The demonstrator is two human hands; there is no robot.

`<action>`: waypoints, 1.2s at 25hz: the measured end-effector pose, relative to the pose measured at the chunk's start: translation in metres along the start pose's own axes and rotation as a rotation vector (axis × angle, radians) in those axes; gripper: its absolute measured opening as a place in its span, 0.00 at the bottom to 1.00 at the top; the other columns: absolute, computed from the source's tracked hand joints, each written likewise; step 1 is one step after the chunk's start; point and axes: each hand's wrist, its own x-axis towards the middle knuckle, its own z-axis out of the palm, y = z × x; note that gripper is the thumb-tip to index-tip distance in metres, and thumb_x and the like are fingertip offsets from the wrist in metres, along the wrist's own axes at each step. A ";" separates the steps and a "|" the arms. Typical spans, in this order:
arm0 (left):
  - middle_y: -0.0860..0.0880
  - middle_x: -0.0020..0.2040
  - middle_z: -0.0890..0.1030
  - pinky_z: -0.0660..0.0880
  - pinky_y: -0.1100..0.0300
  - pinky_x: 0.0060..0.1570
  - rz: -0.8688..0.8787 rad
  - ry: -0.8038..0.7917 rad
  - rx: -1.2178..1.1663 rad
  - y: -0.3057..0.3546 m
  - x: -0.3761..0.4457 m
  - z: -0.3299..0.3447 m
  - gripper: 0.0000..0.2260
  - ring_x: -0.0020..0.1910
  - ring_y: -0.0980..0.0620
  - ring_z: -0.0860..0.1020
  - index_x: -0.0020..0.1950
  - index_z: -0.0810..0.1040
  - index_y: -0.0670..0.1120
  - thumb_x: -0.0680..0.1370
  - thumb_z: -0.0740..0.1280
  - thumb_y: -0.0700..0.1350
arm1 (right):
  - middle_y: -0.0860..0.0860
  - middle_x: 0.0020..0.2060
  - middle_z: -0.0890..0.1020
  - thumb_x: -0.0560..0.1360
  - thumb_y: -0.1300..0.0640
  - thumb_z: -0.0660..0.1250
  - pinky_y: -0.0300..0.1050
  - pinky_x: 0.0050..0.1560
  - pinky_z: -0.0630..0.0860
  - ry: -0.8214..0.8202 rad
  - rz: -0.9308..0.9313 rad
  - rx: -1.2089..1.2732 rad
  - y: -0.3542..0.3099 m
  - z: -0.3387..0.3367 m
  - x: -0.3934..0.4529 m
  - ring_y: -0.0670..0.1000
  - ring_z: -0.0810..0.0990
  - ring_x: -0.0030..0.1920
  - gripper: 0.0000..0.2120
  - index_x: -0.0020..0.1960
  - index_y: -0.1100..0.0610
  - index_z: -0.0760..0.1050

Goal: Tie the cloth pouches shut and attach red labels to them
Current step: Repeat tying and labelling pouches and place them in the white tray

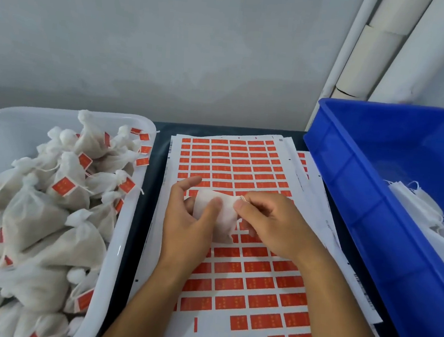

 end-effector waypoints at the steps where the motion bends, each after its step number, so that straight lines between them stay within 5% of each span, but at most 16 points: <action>1: 0.69 0.54 0.79 0.79 0.70 0.37 0.002 -0.001 0.017 0.000 0.000 0.001 0.21 0.50 0.61 0.83 0.63 0.68 0.71 0.77 0.74 0.53 | 0.41 0.36 0.82 0.83 0.46 0.63 0.34 0.45 0.79 0.037 -0.012 -0.004 0.000 0.002 0.000 0.44 0.82 0.42 0.14 0.40 0.47 0.77; 7: 0.76 0.51 0.75 0.77 0.72 0.36 0.032 -0.020 0.009 0.006 -0.001 -0.001 0.21 0.49 0.68 0.80 0.63 0.69 0.71 0.77 0.74 0.54 | 0.39 0.47 0.85 0.82 0.42 0.62 0.27 0.50 0.77 0.235 -0.049 0.034 0.000 0.009 -0.001 0.40 0.81 0.52 0.13 0.52 0.45 0.83; 11: 0.79 0.52 0.74 0.78 0.71 0.36 0.122 -0.132 0.009 0.010 -0.005 0.002 0.28 0.52 0.70 0.79 0.69 0.66 0.66 0.75 0.76 0.53 | 0.39 0.41 0.84 0.81 0.41 0.62 0.32 0.44 0.81 0.316 -0.087 0.150 -0.006 0.010 0.000 0.43 0.84 0.46 0.16 0.55 0.47 0.84; 14: 0.72 0.60 0.74 0.82 0.65 0.43 0.146 -0.248 0.053 0.012 -0.010 0.005 0.34 0.56 0.61 0.81 0.71 0.65 0.69 0.69 0.77 0.60 | 0.36 0.46 0.84 0.79 0.38 0.62 0.34 0.40 0.82 0.353 -0.074 0.252 -0.012 0.011 -0.002 0.41 0.83 0.52 0.14 0.54 0.42 0.83; 18: 0.62 0.54 0.79 0.82 0.62 0.43 0.148 -0.301 0.008 0.006 -0.009 0.006 0.25 0.55 0.55 0.82 0.66 0.73 0.60 0.70 0.75 0.58 | 0.37 0.43 0.84 0.79 0.38 0.62 0.35 0.38 0.82 0.344 -0.060 0.349 -0.019 0.013 -0.004 0.42 0.83 0.51 0.11 0.51 0.38 0.82; 21: 0.57 0.46 0.82 0.82 0.64 0.40 0.065 -0.292 0.060 0.005 -0.008 0.005 0.20 0.49 0.54 0.84 0.59 0.77 0.58 0.71 0.72 0.65 | 0.38 0.38 0.84 0.82 0.44 0.63 0.33 0.40 0.81 0.333 -0.072 0.324 -0.018 0.012 -0.003 0.44 0.84 0.45 0.09 0.53 0.41 0.83; 26: 0.62 0.41 0.81 0.75 0.73 0.33 0.100 -0.284 0.218 0.000 -0.008 0.007 0.09 0.44 0.61 0.82 0.47 0.78 0.58 0.75 0.68 0.62 | 0.39 0.43 0.86 0.83 0.49 0.64 0.31 0.40 0.80 0.416 -0.072 0.236 -0.009 0.012 -0.002 0.43 0.85 0.41 0.11 0.53 0.49 0.85; 30: 0.68 0.45 0.79 0.74 0.74 0.31 0.192 -0.287 0.454 -0.008 -0.006 0.006 0.03 0.48 0.68 0.79 0.48 0.76 0.62 0.80 0.68 0.59 | 0.40 0.36 0.85 0.84 0.49 0.64 0.28 0.45 0.78 0.556 -0.035 0.269 -0.008 0.002 -0.002 0.44 0.85 0.40 0.12 0.48 0.47 0.84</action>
